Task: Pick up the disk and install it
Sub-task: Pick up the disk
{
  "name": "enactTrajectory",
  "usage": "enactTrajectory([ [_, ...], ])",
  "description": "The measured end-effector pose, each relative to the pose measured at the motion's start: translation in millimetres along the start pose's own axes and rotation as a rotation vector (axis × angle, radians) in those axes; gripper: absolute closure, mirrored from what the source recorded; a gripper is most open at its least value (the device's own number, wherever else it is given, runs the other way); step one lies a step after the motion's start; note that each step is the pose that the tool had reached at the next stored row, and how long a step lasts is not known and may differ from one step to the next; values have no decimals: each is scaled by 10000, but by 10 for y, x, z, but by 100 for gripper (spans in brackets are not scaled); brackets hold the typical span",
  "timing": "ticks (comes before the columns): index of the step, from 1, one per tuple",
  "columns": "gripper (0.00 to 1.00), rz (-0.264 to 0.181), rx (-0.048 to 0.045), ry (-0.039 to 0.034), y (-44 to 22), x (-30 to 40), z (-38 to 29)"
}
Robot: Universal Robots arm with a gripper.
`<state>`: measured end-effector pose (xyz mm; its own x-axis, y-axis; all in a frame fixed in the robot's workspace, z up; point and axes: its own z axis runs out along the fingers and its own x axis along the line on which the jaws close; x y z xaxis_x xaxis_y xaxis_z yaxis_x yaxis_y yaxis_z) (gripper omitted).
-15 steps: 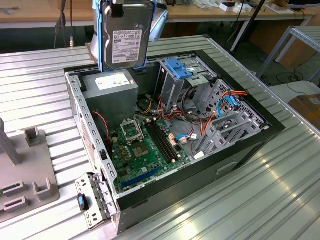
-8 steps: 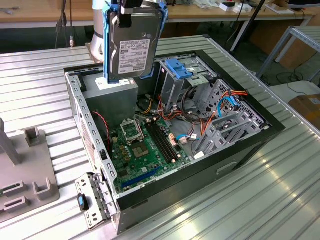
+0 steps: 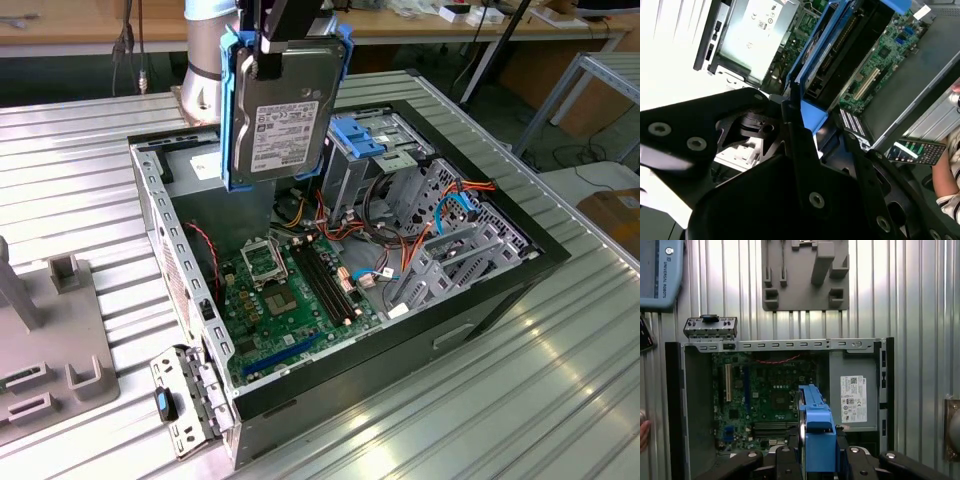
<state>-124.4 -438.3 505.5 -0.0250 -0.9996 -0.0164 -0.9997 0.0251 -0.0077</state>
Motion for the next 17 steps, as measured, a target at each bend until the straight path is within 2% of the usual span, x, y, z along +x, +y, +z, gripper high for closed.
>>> enactTrajectory([
  [6, 64, -1, 0, 0, -4, 187, 0],
  [17, 64, -1, -1, 1, -5, 189, -1],
])
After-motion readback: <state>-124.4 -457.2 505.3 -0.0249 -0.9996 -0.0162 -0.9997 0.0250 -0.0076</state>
